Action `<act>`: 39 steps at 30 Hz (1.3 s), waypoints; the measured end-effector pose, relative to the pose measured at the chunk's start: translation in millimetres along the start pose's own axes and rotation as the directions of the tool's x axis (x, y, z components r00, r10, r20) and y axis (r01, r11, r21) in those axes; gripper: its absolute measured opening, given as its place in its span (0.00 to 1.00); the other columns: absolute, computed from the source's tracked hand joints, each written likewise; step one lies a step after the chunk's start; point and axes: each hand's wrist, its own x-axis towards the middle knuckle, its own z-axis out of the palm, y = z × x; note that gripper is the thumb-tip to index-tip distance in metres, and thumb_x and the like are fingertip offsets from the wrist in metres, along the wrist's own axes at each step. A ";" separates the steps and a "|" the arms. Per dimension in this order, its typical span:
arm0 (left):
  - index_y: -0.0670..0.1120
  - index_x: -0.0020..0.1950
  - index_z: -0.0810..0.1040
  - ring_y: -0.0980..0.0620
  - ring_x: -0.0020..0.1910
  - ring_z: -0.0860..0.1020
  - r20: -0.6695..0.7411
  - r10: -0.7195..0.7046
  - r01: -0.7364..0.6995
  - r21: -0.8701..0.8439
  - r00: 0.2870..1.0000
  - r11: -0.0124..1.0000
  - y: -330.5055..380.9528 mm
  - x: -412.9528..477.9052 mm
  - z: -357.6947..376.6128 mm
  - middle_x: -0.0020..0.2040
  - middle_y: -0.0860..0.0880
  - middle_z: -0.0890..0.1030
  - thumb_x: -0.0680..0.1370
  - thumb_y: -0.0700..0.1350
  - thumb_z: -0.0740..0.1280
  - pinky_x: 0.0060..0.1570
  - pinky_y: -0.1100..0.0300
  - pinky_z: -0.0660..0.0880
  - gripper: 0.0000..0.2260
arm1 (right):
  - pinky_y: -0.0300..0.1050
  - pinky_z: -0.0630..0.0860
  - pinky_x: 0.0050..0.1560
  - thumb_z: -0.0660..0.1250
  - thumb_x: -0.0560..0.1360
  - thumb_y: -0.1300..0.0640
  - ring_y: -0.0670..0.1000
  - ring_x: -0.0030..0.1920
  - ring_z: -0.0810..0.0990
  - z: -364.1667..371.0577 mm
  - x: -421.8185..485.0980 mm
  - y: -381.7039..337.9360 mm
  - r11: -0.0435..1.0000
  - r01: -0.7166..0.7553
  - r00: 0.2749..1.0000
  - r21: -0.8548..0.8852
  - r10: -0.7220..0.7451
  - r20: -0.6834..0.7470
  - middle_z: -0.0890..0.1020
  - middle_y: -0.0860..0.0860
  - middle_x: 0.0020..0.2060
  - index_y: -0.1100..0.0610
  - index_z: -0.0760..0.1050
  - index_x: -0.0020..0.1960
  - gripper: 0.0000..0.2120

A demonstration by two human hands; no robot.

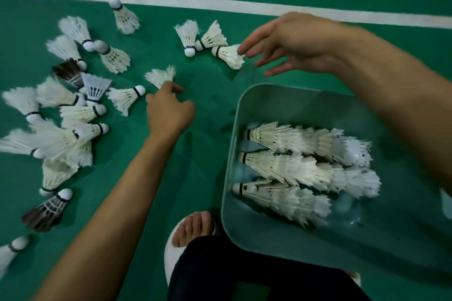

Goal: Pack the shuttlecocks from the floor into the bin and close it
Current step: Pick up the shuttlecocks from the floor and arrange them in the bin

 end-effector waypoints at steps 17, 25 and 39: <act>0.50 0.72 0.75 0.44 0.64 0.70 -0.230 0.023 -0.033 -0.040 0.973 0.999 9.9 66.4 10.9 0.62 0.45 0.68 0.73 0.50 0.71 0.63 0.54 0.69 0.27 | 0.54 0.75 0.56 0.58 0.81 0.67 0.60 0.66 0.74 28.0 107.7 1.8 0.948 -0.290 0.955 -0.132 0.295 0.022 0.72 0.52 0.72 0.57 0.77 0.66 0.17; 0.50 0.62 0.79 0.42 0.66 0.68 -0.270 0.035 0.003 0.138 0.962 0.990 47.0 123.1 45.9 0.67 0.44 0.68 0.74 0.64 0.70 0.63 0.52 0.69 0.24 | 0.48 0.77 0.47 0.74 0.73 0.60 0.53 0.47 0.82 9.6 84.3 7.1 0.977 -0.195 0.976 -0.082 0.185 -0.112 0.86 0.52 0.46 0.57 0.76 0.53 0.11; 0.53 0.50 0.86 0.56 0.49 0.82 -0.340 0.126 -0.185 -0.147 0.932 0.972 63.1 61.4 27.1 0.55 0.49 0.81 0.67 0.65 0.74 0.52 0.56 0.81 0.20 | 0.40 0.72 0.36 0.76 0.66 0.64 0.49 0.33 0.77 6.6 22.7 -4.7 0.972 0.204 0.845 0.117 -0.114 -0.523 0.83 0.55 0.33 0.57 0.84 0.36 0.03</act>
